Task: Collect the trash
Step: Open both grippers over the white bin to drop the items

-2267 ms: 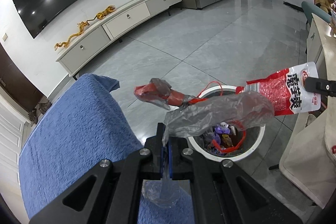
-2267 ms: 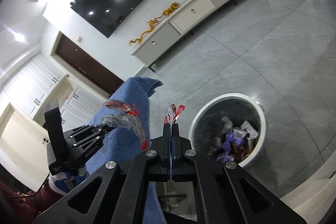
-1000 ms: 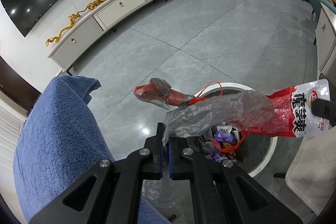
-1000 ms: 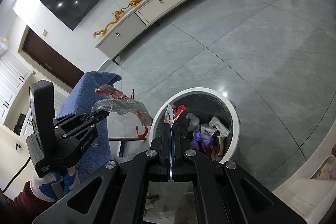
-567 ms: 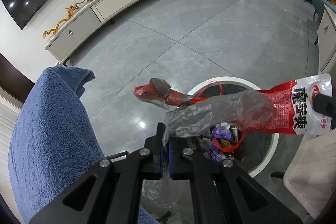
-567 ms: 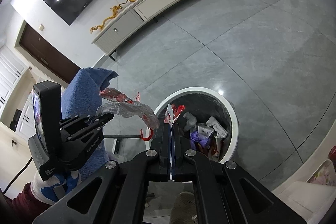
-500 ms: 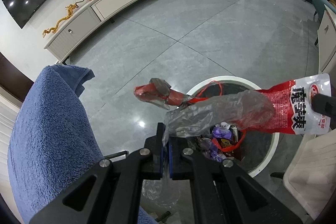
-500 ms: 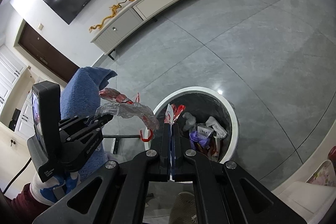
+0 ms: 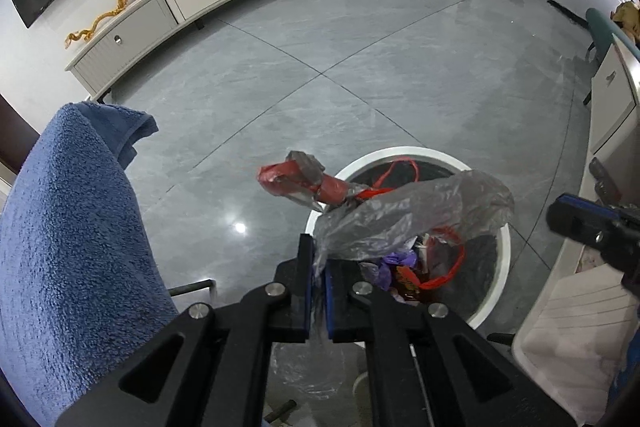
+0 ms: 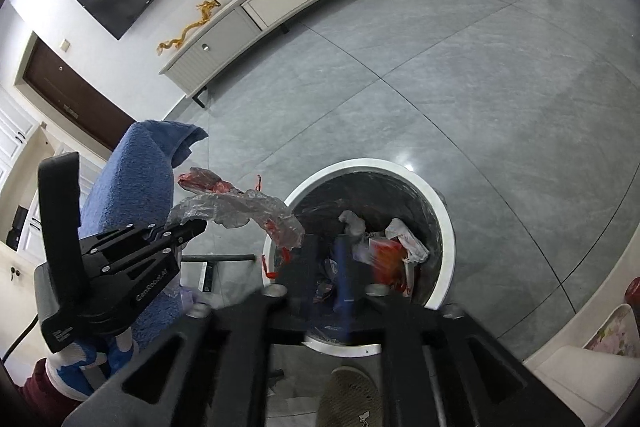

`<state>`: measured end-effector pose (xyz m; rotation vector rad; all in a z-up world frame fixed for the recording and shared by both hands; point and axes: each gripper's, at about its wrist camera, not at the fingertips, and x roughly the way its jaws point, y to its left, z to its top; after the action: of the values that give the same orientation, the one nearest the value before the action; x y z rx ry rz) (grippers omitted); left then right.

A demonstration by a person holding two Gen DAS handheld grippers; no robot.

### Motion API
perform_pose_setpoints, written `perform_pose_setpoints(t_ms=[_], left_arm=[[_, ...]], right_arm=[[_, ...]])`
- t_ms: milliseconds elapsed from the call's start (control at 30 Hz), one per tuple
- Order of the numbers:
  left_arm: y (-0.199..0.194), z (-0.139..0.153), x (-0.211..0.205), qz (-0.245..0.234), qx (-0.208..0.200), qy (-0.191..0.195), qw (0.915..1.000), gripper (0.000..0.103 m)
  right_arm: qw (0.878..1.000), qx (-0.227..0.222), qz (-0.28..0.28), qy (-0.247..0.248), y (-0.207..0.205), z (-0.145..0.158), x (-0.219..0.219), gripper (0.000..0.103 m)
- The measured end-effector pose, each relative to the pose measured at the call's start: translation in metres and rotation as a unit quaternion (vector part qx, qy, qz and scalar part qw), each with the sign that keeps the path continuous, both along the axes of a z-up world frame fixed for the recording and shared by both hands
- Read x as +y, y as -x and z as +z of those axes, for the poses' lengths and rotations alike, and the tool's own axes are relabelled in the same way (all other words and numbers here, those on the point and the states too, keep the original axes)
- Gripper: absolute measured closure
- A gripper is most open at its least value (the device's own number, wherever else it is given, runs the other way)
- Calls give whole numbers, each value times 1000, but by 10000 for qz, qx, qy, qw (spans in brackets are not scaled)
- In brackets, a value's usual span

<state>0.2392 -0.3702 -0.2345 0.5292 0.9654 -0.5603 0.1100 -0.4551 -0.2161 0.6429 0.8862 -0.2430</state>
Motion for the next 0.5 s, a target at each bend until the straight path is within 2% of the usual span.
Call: perform_pose_setpoints(t_ms=[33,267,367,400,433,500], left_arm=[[0,0,0,6,9,20,10000,97],[0,5,2,-33,6,114,9999,96],[1,6,2,-18,26,161,9999,92],[2,7,3,-13,27,191,9998,81],[3,8,4,-13,15,246,9997,63],[8,13,4,-5,-86,338,9994,48]], right_arm=[[10000,-4,-7,1,0,-1,1,70],[9999,-38,-10,139,5,6,10,67],[9998,-74,-43,187,9,11,10,66],[9997,-80,-50,205,11,12,8,66],[9997,-83,-63,231,13,14,9,66],[9996,-97,-90,260,17,17,9,65]])
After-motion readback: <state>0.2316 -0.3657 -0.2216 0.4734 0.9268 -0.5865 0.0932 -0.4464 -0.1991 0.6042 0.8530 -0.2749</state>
